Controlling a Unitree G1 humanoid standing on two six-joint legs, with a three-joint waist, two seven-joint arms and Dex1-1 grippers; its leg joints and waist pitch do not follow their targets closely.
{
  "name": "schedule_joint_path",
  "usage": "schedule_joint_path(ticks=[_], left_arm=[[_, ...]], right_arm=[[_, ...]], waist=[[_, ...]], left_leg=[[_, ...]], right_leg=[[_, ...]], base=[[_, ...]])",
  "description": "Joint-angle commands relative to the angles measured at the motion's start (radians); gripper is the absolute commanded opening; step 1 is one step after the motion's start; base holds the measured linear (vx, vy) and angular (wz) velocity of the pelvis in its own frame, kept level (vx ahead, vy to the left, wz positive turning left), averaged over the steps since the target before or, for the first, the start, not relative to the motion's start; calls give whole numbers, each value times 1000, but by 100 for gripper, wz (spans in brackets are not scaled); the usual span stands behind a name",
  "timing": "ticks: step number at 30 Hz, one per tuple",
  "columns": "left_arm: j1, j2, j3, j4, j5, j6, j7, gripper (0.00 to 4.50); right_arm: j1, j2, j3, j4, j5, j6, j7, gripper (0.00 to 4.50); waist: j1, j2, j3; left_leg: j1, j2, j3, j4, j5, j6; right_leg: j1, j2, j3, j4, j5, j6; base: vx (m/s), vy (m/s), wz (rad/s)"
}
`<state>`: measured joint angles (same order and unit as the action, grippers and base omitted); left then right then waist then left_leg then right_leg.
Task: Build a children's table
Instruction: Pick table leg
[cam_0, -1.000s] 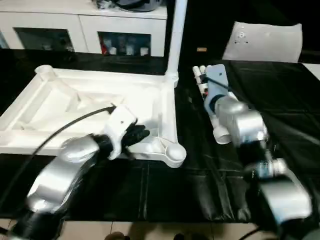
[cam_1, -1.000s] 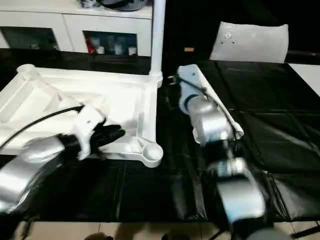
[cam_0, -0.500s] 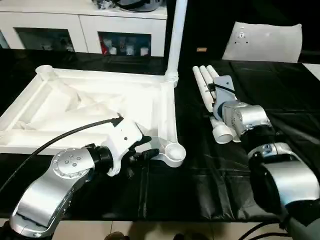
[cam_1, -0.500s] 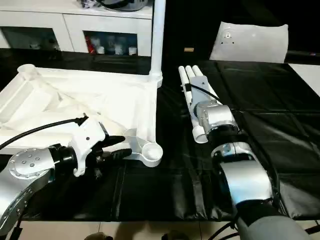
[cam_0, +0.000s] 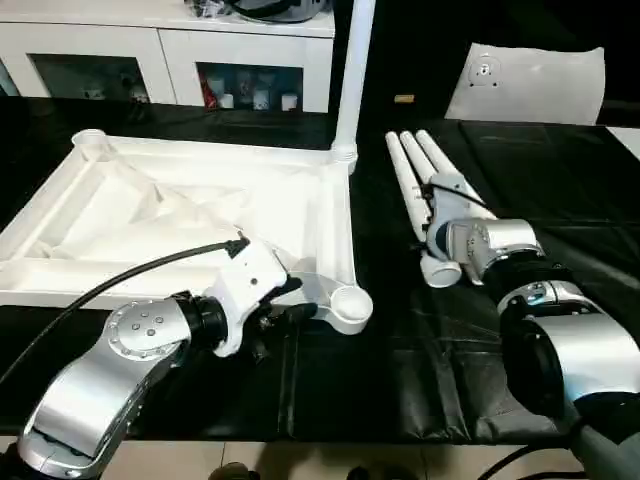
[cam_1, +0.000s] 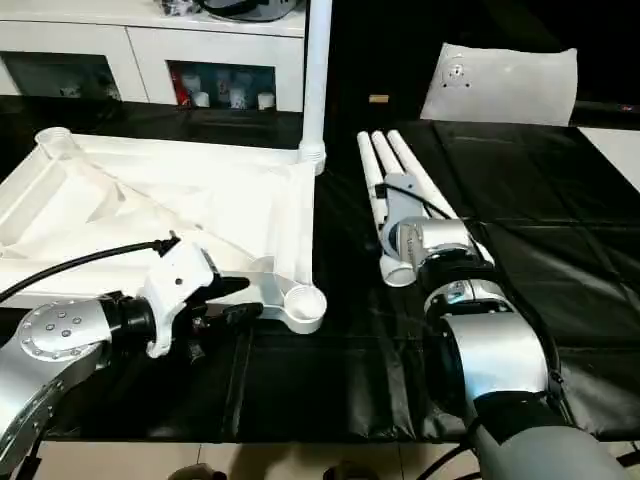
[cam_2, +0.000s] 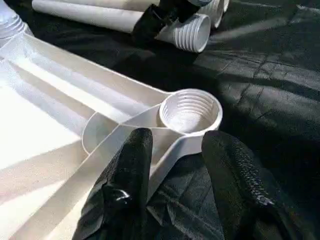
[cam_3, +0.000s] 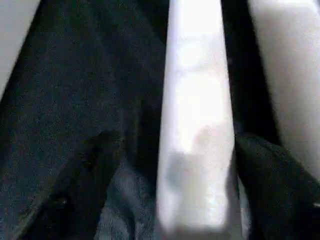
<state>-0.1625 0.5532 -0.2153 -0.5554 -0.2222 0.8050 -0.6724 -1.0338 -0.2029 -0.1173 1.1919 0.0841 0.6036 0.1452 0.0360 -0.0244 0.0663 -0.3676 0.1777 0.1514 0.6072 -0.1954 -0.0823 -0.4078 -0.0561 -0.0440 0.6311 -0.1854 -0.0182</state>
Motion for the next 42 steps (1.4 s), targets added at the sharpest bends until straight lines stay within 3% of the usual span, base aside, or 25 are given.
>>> schedule_joint_path(ticks=[1, 10, 21, 34, 36, 38, 41, 42], left_arm=[[-8, 9, -6, -21, -6, 10, 1, 187], [-10, 17, -3, -23, -13, 12, -2, 187], [-14, 21, -1, -26, -18, 16, -2, 187], [9, -4, 9, -30, -33, 9, 28, 187], [6, -53, 32, -20, -39, -1, 67, 187], [2, -69, 41, -16, -41, 0, 81, 187], [-26, -126, 76, -6, -46, -7, 135, 187], [-57, -191, 125, 8, -67, -14, 187, 187]], right_arm=[[-25, -13, -26, 28, 17, 16, 24, 365], [-39, -29, -20, 68, 6, 3, 54, 288], [-43, -45, -54, 89, 14, -20, 45, 200], [-30, -70, -158, 7, 103, -77, 3, 188], [31, -48, -221, -190, 169, -189, 42, 188], [52, -41, -224, -250, 177, -206, 58, 188], [141, -1, -256, -489, 270, -170, 133, 187], [215, 33, -262, -669, 343, -164, 189, 187]], waist=[[3, 11, -70], [5, 12, -71], [5, 13, -71], [5, 20, -73], [8, 20, -73], [10, 16, -76], [11, 16, -77], [11, 15, -72]], left_leg=[[0, 30, 3, -63, -184, -25], [1, 31, 3, -61, -174, -23], [0, 30, 4, -60, -178, -21], [1, 29, 5, -57, -178, -17], [-1, 31, 5, -57, -174, -12], [-2, 31, 5, -56, -136, -2], [-1, 31, 5, -56, -127, 9], [-2, 27, 9, -59, -129, 18]], right_leg=[[54, -62, 37, -64, -190, -211], [54, -63, 36, -62, -176, -222], [54, -62, 35, -62, -182, -223], [56, -59, 34, -61, -141, -232], [59, -61, 35, -61, -133, -223], [62, -59, 35, -58, -93, -217], [65, -57, 36, -59, -93, -207], [65, -53, 38, -69, -99, -196]], base=[[0, 0, 0], [0, 0, 0], [0, 0, 0], [0, 0, 0], [0, 0, 0], [0, 0, 0], [0, 0, 0], [0, 0, 0]])
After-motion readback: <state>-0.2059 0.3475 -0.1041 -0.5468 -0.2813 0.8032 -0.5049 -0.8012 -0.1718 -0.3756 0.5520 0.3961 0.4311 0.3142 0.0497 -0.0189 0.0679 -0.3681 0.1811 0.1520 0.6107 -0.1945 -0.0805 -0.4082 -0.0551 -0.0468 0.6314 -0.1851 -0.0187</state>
